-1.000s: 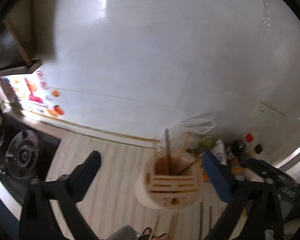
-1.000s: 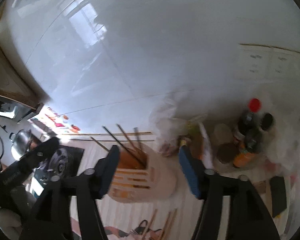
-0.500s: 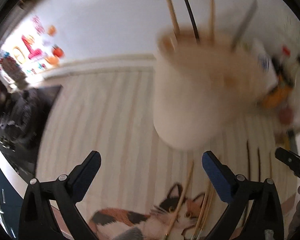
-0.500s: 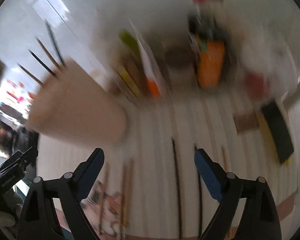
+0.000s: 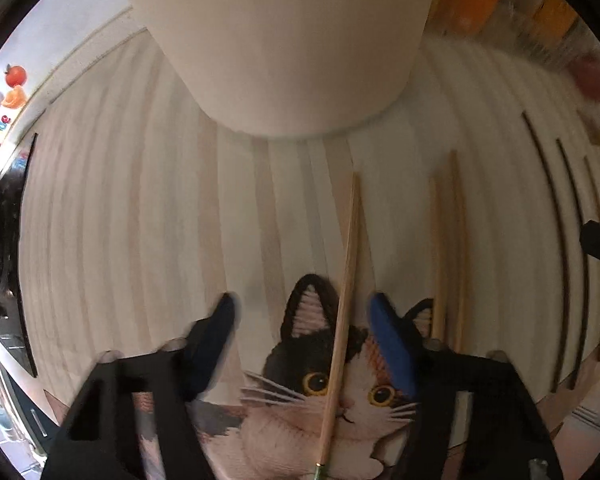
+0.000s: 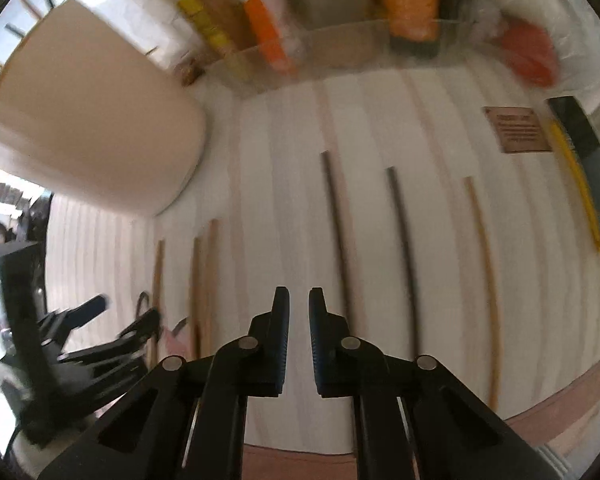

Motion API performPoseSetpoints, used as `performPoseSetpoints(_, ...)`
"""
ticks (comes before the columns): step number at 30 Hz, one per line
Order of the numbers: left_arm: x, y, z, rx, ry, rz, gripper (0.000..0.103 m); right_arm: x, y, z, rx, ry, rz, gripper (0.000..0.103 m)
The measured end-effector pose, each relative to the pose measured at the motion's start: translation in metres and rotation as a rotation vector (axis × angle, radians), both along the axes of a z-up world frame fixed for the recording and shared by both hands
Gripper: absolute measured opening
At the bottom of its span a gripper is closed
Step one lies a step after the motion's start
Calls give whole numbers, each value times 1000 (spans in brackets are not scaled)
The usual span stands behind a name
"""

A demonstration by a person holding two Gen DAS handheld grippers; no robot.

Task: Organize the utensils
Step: 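Lower the left tool onto a wooden chopstick while the right tool grasps another wooden chopstick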

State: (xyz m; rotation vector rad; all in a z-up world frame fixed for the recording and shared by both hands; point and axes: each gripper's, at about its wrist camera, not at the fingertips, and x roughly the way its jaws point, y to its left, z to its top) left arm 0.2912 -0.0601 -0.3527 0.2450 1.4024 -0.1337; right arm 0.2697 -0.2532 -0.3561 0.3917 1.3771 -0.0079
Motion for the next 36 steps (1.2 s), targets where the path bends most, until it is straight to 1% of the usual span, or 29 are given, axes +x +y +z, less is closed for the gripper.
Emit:
performPoseSetpoints(1, 1, 1, 1, -3, -8, -2, 43, 0, 6, -2, 10, 4, 11, 11)
performPoseSetpoints(2, 2, 1, 2, -7, -6, -6, 28, 2, 14, -5, 26, 15, 26, 11)
performPoseSetpoints(3, 2, 2, 2, -1, -2, -1, 7, 4, 21, -7, 33, 21, 33, 11)
performPoseSetpoints(4, 1, 3, 3, 16, 1, 4, 5, 6, 28, -11, 31, 34, 39, 11)
performPoseSetpoints(6, 1, 13, 4, 13, -2, 48, 5, 12, 39, -20, 23, 66, 46, 11)
performPoseSetpoints(8, 1, 27, 6, 3, 7, 101, 5, 17, 51, -29, 39, 86, 51, 11)
performPoseSetpoints(11, 2, 49, 7, -29, 27, 184, 5, 21, 70, -36, 46, 92, 82, 11)
performPoseSetpoints(14, 2, 66, 8, -51, 39, 233, 5, 28, 83, -41, 59, 95, 102, 15)
performPoseSetpoints(16, 2, 73, 9, -66, 46, 239, 5, 34, 89, -44, 54, 99, 115, 16)
performPoseSetpoints(17, 2, 76, 9, -68, 46, 243, 5, 35, 93, -47, 36, 113, 127, 15)
performPoseSetpoints(18, 4, 78, 9, -70, 45, 245, 5, 34, 96, -45, 20, 92, 129, 15)
performPoseSetpoints(19, 5, 80, 10, -71, 44, 245, 5, 32, 100, -45, 6, 93, 140, 15)
performPoseSetpoints(21, 5, 86, 10, -71, 43, 245, 5, 32, 108, -46, -54, 95, 165, 8)
performPoseSetpoints(24, 5, 87, 7, -71, 43, 246, 5, 33, 116, -46, -80, 90, 197, 7)
performPoseSetpoints(27, 6, 88, 7, -69, 44, 248, 5, 34, 124, -46, -162, 119, 251, 6)
performPoseSetpoints(30, 5, 85, 8, -68, 43, 240, 5, 33, 126, -48, -224, 143, 341, 6)
performPoseSetpoints(31, 1, 89, 8, -67, 43, 238, 5, 22, 120, -47, -242, 149, 361, 6)
performPoseSetpoints(32, -2, 81, 11, -64, 43, 237, 5, 20, 118, -47, -259, 156, 389, 6)
performPoseSetpoints(34, -4, 80, 10, -61, 44, 231, 5, 18, 115, -48, -264, 166, 414, 6)
performPoseSetpoints(36, -1, 78, 7, -55, 46, 219, 5, 20, 112, -50, -246, 176, 409, 6)
